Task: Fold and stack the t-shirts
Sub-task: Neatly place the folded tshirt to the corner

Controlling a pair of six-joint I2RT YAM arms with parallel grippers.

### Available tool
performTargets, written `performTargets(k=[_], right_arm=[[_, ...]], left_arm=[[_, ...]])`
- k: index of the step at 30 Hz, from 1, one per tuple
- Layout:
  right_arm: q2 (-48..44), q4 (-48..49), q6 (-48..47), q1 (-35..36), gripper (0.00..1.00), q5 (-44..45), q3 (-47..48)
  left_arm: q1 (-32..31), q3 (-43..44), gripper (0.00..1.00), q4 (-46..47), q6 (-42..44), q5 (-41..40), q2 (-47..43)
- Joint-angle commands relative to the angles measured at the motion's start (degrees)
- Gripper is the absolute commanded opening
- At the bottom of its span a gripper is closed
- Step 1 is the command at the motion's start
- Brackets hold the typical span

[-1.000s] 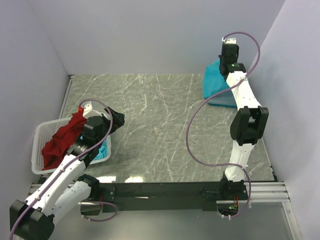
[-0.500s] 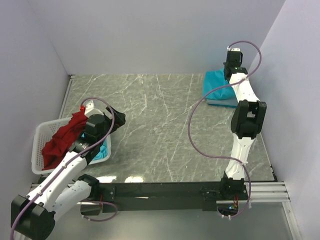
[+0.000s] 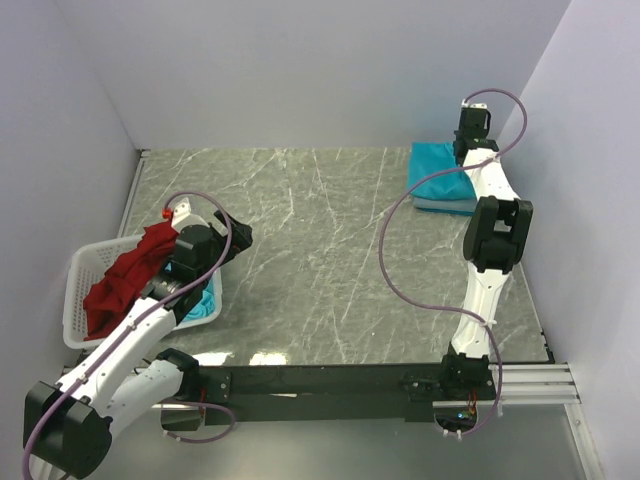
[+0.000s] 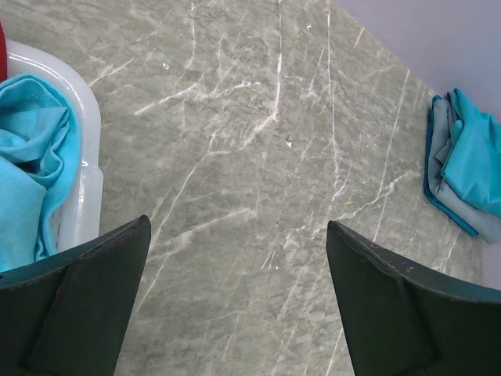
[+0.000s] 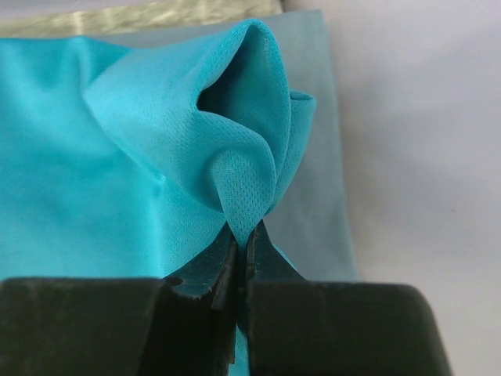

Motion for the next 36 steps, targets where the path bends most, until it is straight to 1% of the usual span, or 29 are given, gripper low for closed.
performTargets(k=[1,21,26,36], right_arm=[[0.4,2.9,-0.4,-1.4,0.00,1.2,3.3],[3.9,3.2,0.5,-3.9,0.00,0.3,4.8],[4.8,3.6,0.2,-4.2,0.03,-0.6,5.0],[6.0,3.9,-0.1,-4.5,0.05,1.2,5.9]], left_arm=[[0.1,2.7,0.99,1.4,0.9,-0.7,0.2],[0.0,3.5,0.99,2.3,1.2,0.1,2.5],[0.1,4.1,0.99,2.3,1.3,0.6,3.8],[0.0,4.2,0.99,2.5,1.2,0.6,4.1]])
